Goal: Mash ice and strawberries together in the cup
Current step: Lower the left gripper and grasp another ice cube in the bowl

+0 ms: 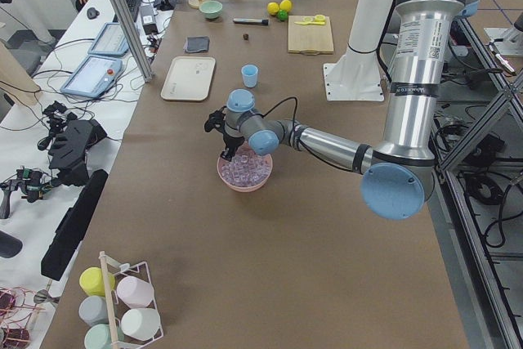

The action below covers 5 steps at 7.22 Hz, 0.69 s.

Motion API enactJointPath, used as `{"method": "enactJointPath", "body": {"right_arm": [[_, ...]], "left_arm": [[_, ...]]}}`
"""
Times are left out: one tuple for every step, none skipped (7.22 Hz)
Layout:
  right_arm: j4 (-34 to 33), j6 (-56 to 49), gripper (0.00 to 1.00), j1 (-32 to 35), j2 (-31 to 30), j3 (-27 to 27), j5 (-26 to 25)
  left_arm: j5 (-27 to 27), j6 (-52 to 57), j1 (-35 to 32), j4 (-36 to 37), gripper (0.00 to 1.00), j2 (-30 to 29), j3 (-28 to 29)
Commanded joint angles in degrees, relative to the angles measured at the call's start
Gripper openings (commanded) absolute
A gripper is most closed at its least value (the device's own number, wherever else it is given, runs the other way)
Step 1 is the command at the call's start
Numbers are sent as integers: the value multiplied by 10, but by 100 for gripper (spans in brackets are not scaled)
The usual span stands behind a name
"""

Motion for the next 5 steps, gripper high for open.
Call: {"method": "enactJointPath", "body": {"right_arm": [[-1, 0, 100, 0, 2, 0, 0], [-1, 0, 100, 0, 2, 0, 0], [0, 0, 100, 1, 2, 0, 0], [0, 0, 100, 0, 2, 0, 0], [0, 0, 100, 0, 2, 0, 0]], "left_arm": [[-2, 0, -2, -1, 23, 1, -1], [-3, 0, -3, -1, 55, 2, -2], [-10, -1, -5, -1, 76, 1, -3], [-12, -1, -7, -1, 86, 1, -3], [-12, -5, -8, -1, 88, 1, -3]]}}
